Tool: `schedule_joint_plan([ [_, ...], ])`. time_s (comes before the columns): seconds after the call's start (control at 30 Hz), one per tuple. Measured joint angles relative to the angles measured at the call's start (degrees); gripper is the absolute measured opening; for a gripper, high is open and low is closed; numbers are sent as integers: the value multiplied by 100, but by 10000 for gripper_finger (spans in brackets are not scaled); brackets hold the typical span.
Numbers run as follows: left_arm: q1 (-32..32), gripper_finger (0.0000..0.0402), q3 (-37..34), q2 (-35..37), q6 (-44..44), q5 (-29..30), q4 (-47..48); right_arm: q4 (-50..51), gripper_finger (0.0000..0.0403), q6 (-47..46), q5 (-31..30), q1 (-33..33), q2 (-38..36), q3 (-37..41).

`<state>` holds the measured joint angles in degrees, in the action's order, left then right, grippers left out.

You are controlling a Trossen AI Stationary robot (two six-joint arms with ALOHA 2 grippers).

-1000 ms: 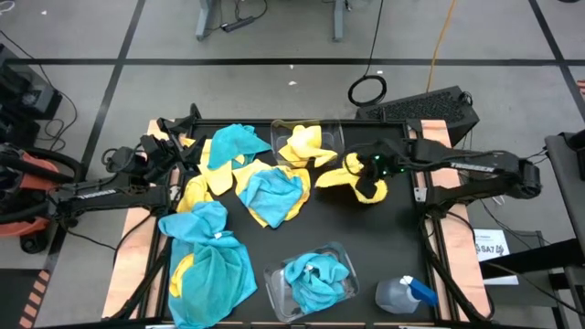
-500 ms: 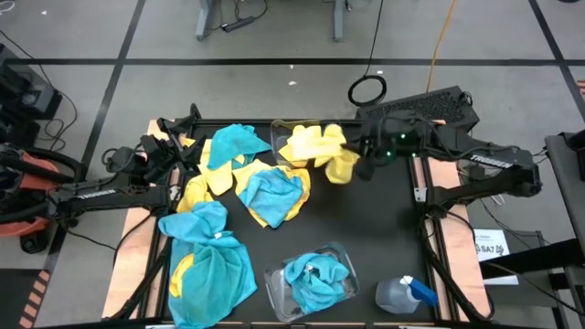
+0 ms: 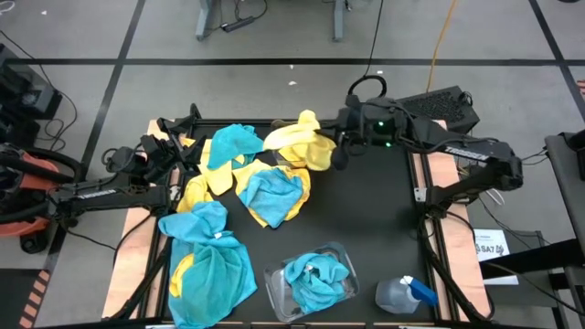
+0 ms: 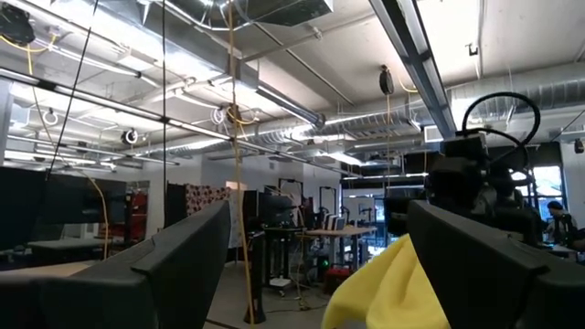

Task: Sort microfiber towel by color & place in baskets
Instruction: Put the yellow towel into the top transparent bin

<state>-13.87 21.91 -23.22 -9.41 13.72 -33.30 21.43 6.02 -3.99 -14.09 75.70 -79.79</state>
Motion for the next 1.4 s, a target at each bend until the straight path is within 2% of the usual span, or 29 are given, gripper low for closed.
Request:
schedule_joint_plan([
  [0.33,0,335,0,2,0,0,-2,-1005,0,7,277,-505,614,-166],
  [0.77,2,335,2,2,0,0,0,-6,0,-56,247,-903,1890,-157],
  [1.1,1,335,1,1,0,1,-1,903,0,0,201,-1146,2337,-159],
  [1.4,0,335,2,0,0,0,0,976,0,-46,239,-1221,2943,-159],
])
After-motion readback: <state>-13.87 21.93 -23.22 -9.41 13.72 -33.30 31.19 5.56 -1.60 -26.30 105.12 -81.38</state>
